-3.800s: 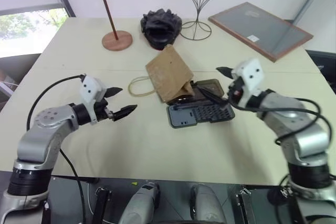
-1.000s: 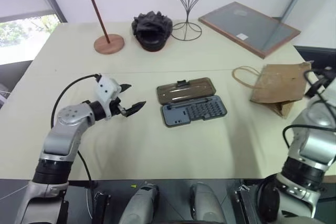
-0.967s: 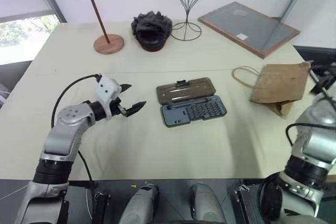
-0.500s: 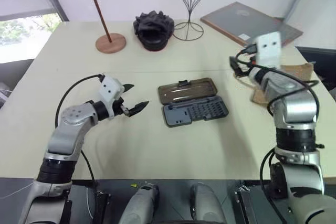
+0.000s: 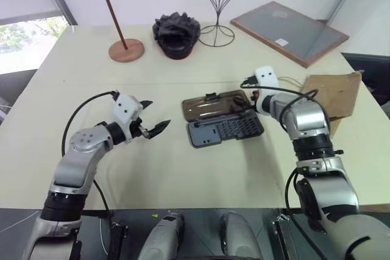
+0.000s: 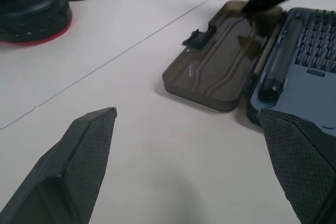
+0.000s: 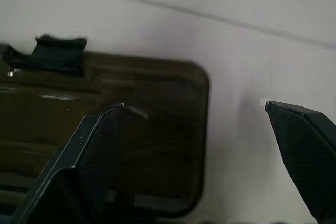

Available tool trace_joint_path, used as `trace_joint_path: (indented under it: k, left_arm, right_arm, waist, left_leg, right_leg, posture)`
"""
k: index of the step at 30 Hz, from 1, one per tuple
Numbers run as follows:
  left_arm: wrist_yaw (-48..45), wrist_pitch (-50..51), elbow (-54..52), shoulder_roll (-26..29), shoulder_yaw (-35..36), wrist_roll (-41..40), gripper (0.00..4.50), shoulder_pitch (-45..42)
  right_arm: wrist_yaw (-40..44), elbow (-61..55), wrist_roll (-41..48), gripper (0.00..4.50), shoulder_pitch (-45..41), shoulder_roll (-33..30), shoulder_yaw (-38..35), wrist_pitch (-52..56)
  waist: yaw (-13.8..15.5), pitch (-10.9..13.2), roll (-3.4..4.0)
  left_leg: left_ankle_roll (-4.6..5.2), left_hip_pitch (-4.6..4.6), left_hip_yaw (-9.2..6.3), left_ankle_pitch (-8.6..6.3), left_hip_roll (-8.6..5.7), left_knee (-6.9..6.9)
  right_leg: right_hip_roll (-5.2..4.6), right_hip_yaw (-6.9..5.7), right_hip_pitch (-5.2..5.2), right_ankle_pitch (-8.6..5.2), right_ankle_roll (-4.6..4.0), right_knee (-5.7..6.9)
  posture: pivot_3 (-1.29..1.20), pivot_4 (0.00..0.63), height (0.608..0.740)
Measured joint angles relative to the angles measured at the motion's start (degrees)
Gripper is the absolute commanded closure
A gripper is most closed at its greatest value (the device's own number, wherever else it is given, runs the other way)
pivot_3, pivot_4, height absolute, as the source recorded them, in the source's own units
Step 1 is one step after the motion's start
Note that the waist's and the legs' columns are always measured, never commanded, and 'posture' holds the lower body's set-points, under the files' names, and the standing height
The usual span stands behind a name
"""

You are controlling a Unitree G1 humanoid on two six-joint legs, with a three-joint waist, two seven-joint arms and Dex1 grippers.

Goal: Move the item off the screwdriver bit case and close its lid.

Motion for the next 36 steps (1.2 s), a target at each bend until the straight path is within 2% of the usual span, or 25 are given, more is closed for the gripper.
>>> trace_joint_path:
  k: [6,7,8,13,15,16,24,32,36]
  left_arm:
    - [0.3,0.0,0.0,0.0,0.0,0.0,0.0,0.1]
    - [0.3,0.0,0.0,0.0,0.0,0.0,0.0,0.1]
    - [0.4,0.0,0.0,0.0,0.0,0.1,0.0,0.1]
    - [0.5,0.0,0.0,0.0,0.0,0.6,0.0,0.0]
    - [0.5,-0.1,0.0,0.0,0.0,0.8,0.0,-0.2]
    - [0.5,-0.1,0.0,0.0,0.0,0.8,0.0,-0.4]
    - [0.2,-0.6,0.8,0.1,0.0,1.1,0.0,-1.4]
    - [-1.0,-1.3,2.4,0.6,-0.1,1.3,0.0,-2.2]
    - [-2.1,-1.3,2.7,0.7,-0.4,1.3,0.0,-2.2]
  right_arm:
    - [-1.0,-0.5,-0.7,0.04,1.2,1.1,0.8,0.0]
    - [-1.2,-1.0,-0.7,0.55,1.5,1.1,0.8,0.0]
    - [-1.3,-1.3,-0.7,0.8,1.7,1.1,0.8,0.0]
    - [-2.6,-3.8,-1.2,3.38,3.3,1.4,0.7,0.6]
    - [-3.5,-5.0,-2.0,4.26,4.1,1.2,0.7,1.2]
    - [-3.7,-5.6,-2.2,4.47,4.2,1.3,0.5,1.3]
    - [-5.5,-12.8,-1.6,4.47,6.4,3.4,-1.9,9.5]
    - [-14.3,-24.7,-0.8,4.47,4.8,15.0,-14.8,33.9]
    - [-18.5,-28.1,-2.8,4.47,3.0,20.2,-17.4,41.1]
  waist:
    - [-0.1,0.0,0.0]
    - [-0.1,0.0,0.0]
    - [-0.1,0.0,0.0]
    - [0.0,0.0,0.0]
    - [0.1,0.0,-0.02]
    - [0.1,0.0,-0.02]
    - [0.0,0.0,-0.01]
    - [-0.2,0.0,0.0]
    - [-0.2,-0.1,0.01]
  left_leg:
    - [0.0,0.01,0.0,0.0,0.0,0.0]
    - [0.0,0.01,-0.01,0.0,0.0,0.0]
    - [0.0,0.01,0.0,0.0,0.0,0.0]
    - [0.0,0.01,-0.01,0.0,0.0,0.0]
    - [0.0,0.01,-0.01,0.0,0.0,0.01]
    - [0.0,0.01,0.0,0.0,0.0,0.01]
    - [0.0,0.01,-0.03,0.0,0.0,0.0]
    - [0.0,0.01,-0.04,-0.01,0.02,-0.02]
    - [0.0,0.01,-0.02,-0.01,0.02,-0.03]
  right_leg:
    - [0.01,0.0,0.0,0.01,0.01,0.01]
    - [0.01,0.0,0.0,0.01,0.01,0.02]
    - [0.01,0.0,0.0,0.01,0.01,0.02]
    - [0.0,0.0,0.01,0.01,0.01,0.01]
    - [0.0,0.0,0.01,0.01,0.01,0.01]
    - [0.0,0.0,0.02,0.01,0.01,0.01]
    - [0.02,0.0,0.01,0.01,0.01,0.02]
    - [0.03,0.01,-0.06,0.02,0.0,0.09]
    - [0.03,0.04,-0.11,0.02,-0.01,0.11]
  posture:
    - [0.0,0.15,0.74]
    - [0.0,0.15,0.74]
    - [0.0,0.15,0.74]
    - [0.0,0.15,0.74]
    - [0.0,0.15,0.74]
    - [0.0,0.15,0.74]
    - [0.0,0.15,0.74]
    - [0.0,0.15,0.74]
    - [0.0,0.15,0.74]
